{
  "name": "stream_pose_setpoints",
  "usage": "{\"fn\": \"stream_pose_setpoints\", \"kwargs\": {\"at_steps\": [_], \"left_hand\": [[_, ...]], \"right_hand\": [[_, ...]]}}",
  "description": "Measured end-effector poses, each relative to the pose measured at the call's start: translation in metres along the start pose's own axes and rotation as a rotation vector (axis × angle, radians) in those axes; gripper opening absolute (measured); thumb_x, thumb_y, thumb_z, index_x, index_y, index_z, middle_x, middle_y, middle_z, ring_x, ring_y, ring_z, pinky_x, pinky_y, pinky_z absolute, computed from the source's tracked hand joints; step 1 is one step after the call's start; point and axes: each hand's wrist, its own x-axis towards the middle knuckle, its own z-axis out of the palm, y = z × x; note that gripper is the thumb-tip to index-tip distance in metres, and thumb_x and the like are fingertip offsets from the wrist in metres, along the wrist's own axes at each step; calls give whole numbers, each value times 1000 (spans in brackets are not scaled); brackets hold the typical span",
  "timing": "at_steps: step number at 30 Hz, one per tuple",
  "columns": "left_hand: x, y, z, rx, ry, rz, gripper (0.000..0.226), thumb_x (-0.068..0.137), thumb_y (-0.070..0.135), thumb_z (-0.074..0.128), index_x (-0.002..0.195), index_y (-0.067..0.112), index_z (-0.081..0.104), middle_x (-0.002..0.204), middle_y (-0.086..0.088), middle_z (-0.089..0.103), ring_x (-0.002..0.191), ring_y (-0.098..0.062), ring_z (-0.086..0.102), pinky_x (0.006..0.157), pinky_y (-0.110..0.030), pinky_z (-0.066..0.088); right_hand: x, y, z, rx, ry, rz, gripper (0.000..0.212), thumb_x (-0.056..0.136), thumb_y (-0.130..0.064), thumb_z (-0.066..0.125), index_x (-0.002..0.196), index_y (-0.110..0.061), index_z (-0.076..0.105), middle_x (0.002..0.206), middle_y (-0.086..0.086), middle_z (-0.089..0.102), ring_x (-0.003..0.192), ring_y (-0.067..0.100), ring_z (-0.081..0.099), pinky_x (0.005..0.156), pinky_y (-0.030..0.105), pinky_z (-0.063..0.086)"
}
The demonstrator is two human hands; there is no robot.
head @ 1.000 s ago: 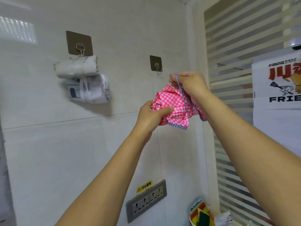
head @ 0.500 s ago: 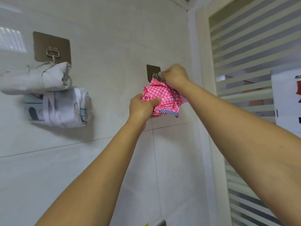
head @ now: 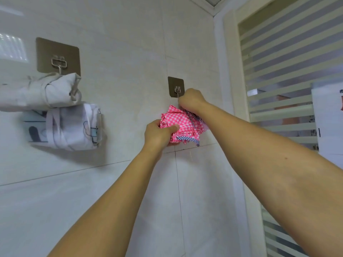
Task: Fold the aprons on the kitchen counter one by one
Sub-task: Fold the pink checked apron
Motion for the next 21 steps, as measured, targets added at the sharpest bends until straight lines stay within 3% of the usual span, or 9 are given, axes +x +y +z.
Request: {"fn": "stream_pose_setpoints", "kwargs": {"at_steps": [2,5,9,13,17,21], "left_hand": [[-3,-9,1,26,5,-10,40,84,9,71,121,3,58,113,-14,66,92,-31,68,76,-44,59],[-7,-15,3,26,12,-22,40,84,9,71,122,3,58,114,-14,66,92,-31,68,72,-41,60],[-9,-22,3,-3,25,-14,36,84,9,71,117,2,59,113,-16,66,89,-32,69,65,-38,60],[-15,-31,5,27,58,22,45,84,22,73,122,5,57,114,-11,66,92,-29,68,68,-37,60],[-23,-31,0,138,97,120,38,82,37,72,108,15,56,102,-3,65,80,-17,66,63,-29,58],[-44,-44,-12,625,163,186,57,81,65,58,97,10,55,88,1,63,81,-20,61,67,-32,47]], "right_hand": [[-2,7,4,-1,-69,-5,12,92,-16,47,88,-5,52,86,7,52,83,22,51,56,25,37],[-8,19,8,71,-152,20,18,93,-22,48,91,-5,52,75,4,48,77,20,51,53,24,35],[-22,33,11,47,-65,-70,25,96,-14,42,73,-6,47,75,7,49,80,23,47,56,26,34],[-38,54,15,84,94,-128,15,95,-14,44,98,-5,55,98,10,61,88,23,55,77,36,46],[-57,71,13,158,171,-132,16,95,-14,48,105,-7,57,104,8,62,93,21,57,78,29,47],[-98,84,5,280,375,-169,22,91,-7,51,113,-9,52,107,2,58,94,14,55,77,21,41]]}}
